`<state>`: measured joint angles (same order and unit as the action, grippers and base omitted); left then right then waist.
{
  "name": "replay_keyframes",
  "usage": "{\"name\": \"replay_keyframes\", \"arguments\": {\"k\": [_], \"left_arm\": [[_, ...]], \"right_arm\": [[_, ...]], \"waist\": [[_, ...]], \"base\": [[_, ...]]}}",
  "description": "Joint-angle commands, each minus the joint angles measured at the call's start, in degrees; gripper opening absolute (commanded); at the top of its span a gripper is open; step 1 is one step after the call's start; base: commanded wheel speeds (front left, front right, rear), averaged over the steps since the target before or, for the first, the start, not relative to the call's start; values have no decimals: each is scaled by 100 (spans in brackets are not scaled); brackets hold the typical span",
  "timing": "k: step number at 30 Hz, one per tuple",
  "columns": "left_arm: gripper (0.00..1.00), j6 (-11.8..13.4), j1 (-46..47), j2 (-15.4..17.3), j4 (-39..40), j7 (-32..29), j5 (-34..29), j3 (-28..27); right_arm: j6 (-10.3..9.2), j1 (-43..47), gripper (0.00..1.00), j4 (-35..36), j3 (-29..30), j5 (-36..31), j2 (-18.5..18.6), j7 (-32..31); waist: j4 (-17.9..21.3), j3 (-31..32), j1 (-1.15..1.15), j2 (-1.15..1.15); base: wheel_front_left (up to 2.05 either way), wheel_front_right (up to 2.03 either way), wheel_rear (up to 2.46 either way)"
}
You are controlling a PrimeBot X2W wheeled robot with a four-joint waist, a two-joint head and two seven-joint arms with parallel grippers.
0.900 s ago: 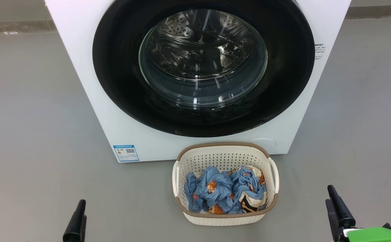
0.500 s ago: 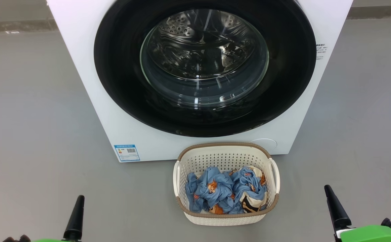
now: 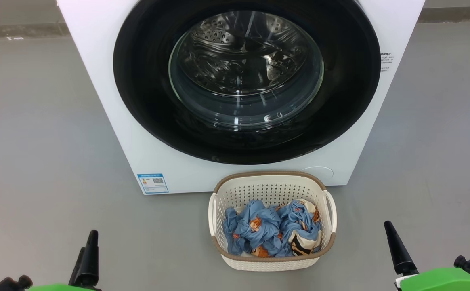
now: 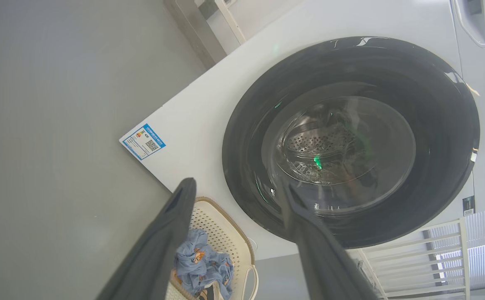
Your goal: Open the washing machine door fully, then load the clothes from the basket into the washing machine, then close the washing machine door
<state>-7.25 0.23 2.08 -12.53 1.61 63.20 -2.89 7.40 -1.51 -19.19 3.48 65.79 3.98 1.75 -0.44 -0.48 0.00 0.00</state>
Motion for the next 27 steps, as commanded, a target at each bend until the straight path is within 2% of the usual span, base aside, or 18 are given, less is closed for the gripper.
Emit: {"name": "replay_keyframes", "arguments": {"k": [1,12,27], "left_arm": [[100,-13,100,118,186,72,-207,-89],[100,-10,101,136,118,258,-1262,-203],[100,-13,93,141,153,494,-2374,-285]], "right_arm": [[4,-274,100,160,-95,-206,98,67],[4,-333,100,179,-212,-886,177,251],[5,-363,100,184,-380,-1741,282,486]], "waist": [[1,-5,0,0],[28,-48,0,0],[27,-46,0,0]], "base": [[0,0,0],[0,0,0],[0,0,0]]}}
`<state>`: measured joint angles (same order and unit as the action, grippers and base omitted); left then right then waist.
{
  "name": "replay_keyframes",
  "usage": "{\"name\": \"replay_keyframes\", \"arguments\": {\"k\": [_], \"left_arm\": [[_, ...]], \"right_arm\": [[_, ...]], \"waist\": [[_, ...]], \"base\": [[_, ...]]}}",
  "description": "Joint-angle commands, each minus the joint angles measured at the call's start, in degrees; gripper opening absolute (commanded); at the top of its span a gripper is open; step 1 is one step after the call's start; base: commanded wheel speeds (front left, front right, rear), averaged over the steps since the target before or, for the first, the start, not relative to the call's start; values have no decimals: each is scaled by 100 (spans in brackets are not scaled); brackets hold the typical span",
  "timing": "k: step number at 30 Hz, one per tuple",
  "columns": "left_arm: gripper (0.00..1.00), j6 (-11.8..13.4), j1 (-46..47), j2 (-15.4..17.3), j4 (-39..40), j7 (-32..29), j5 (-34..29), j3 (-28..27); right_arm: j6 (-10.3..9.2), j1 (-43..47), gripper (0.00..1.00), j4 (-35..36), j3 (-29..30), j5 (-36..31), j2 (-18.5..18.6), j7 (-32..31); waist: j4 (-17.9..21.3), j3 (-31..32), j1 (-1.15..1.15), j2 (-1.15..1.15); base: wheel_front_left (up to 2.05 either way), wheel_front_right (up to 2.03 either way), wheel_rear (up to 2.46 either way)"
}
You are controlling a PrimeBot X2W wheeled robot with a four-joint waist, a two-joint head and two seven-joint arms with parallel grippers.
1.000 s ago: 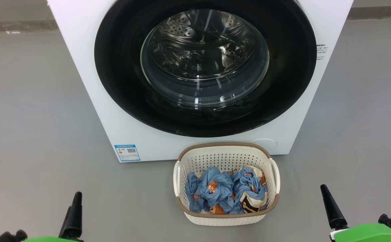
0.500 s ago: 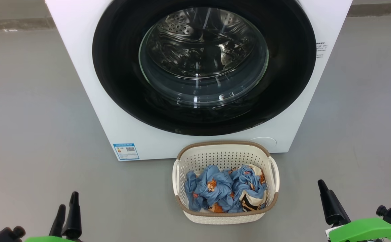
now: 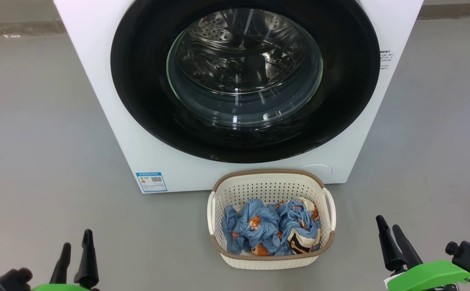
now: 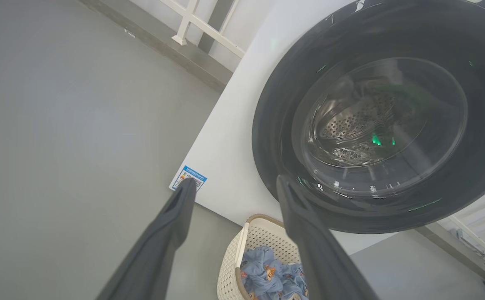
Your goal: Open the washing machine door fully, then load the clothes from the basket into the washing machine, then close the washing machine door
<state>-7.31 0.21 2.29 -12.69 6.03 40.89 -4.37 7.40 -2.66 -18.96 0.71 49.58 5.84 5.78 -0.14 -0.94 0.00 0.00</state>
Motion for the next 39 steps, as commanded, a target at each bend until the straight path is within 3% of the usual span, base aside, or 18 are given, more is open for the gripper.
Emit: {"name": "replay_keyframes", "arguments": {"k": [1,39], "left_arm": [[100,-6,95,121,177,70,-213,-141],[100,-15,40,245,436,693,-2615,-194]], "right_arm": [[5,-250,100,161,-113,-180,105,100],[8,-275,100,175,-345,-2439,333,719]], "waist": [[-5,2,0,0],[49,-38,0,0]], "base": [[0,0,0],[0,0,0]]}}
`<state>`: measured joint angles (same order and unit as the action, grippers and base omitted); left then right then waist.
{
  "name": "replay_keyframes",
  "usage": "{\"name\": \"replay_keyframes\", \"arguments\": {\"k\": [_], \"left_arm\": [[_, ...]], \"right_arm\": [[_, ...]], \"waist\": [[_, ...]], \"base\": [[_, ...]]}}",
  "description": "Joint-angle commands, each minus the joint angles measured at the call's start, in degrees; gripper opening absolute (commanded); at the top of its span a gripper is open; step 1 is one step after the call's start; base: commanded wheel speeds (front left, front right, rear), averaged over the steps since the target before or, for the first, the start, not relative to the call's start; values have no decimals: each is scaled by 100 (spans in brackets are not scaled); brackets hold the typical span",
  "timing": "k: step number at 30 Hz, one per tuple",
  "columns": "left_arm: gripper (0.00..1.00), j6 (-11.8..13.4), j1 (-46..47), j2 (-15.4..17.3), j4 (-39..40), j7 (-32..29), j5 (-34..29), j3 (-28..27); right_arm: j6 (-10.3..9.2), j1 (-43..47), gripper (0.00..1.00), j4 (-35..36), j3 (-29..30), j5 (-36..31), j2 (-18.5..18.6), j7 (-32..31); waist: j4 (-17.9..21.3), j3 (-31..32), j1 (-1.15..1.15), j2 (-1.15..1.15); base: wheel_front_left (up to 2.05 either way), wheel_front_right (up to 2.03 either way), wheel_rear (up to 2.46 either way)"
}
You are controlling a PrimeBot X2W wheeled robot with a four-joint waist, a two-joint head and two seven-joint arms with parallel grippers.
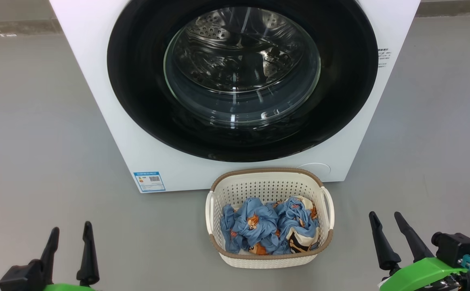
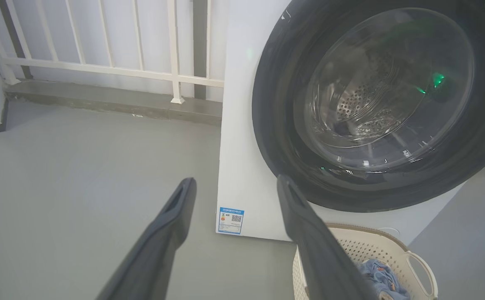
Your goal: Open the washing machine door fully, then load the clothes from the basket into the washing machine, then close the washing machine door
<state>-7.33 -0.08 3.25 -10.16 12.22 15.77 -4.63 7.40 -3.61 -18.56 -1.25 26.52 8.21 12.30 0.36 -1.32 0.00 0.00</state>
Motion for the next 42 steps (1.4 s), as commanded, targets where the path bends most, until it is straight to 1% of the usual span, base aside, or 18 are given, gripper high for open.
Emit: {"name": "replay_keyframes", "arguments": {"k": [1,11,19,26,42], "left_arm": [[100,-13,67,157,187,90,-165,-161],[100,-15,2,248,225,277,-795,-107],[100,-15,-10,268,199,278,-734,-74],[100,-15,-3,283,176,278,-719,-53],[100,-15,3,303,85,278,-765,-47]], "right_arm": [[8,-178,100,136,-151,-195,100,84],[9,-75,100,172,-73,-884,67,269],[9,18,100,185,91,-933,28,270],[9,59,100,106,97,-1197,56,270],[9,79,100,94,146,-1326,-3,270]], "waist": [[-3,2,0,0],[36,24,0,0],[81,11,0,0],[93,-3,0,0],[72,14,0,0]], "base": [[0,0,0],[0,0,0],[0,0,0],[0,0,0],[1,0,-1]]}}
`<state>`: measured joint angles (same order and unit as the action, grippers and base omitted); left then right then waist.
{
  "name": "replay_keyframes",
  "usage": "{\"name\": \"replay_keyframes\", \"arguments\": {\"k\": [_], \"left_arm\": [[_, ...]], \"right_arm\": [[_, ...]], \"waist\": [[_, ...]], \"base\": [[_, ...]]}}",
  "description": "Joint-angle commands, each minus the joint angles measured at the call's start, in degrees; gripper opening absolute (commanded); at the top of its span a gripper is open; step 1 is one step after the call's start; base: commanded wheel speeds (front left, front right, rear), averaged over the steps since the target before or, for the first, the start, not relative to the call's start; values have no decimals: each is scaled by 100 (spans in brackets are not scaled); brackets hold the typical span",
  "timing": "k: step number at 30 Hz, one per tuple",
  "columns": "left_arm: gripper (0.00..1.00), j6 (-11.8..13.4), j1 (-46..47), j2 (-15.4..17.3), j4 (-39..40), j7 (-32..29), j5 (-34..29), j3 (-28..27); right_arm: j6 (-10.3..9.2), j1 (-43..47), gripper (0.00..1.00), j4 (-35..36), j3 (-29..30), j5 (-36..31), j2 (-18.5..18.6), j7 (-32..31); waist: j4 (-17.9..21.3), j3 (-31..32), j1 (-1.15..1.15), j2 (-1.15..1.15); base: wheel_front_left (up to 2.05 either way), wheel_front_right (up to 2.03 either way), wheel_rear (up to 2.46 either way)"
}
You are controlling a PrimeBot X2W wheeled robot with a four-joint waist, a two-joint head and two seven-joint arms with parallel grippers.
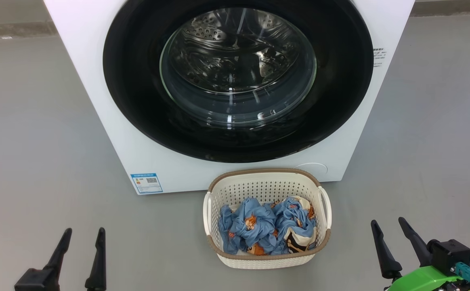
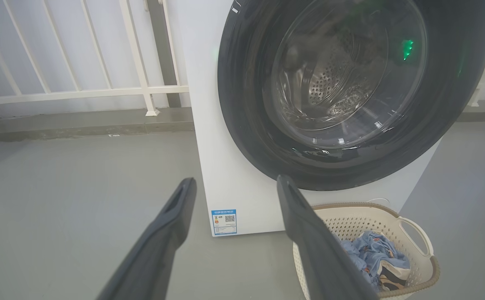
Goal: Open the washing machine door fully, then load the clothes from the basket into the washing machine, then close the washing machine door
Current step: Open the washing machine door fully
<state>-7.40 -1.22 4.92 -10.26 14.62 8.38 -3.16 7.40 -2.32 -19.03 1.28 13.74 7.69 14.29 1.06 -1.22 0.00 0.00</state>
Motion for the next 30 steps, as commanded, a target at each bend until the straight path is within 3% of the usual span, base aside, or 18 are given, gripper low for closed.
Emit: {"name": "replay_keyframes", "arguments": {"k": [1,12,30], "left_arm": [[100,-9,115,139,79,38,-56,-198],[100,-9,160,125,21,38,-243,-197],[100,-9,282,97,25,38,-254,-270]], "right_arm": [[9,-47,100,146,-107,-51,47,71],[9,-46,100,163,-110,-80,53,71],[9,-120,100,220,-61,-99,54,71]], "waist": [[5,5,0,0],[31,-42,0,0],[54,-215,0,0]], "base": [[26,2,-28],[54,52,-106],[121,121,-241]]}}
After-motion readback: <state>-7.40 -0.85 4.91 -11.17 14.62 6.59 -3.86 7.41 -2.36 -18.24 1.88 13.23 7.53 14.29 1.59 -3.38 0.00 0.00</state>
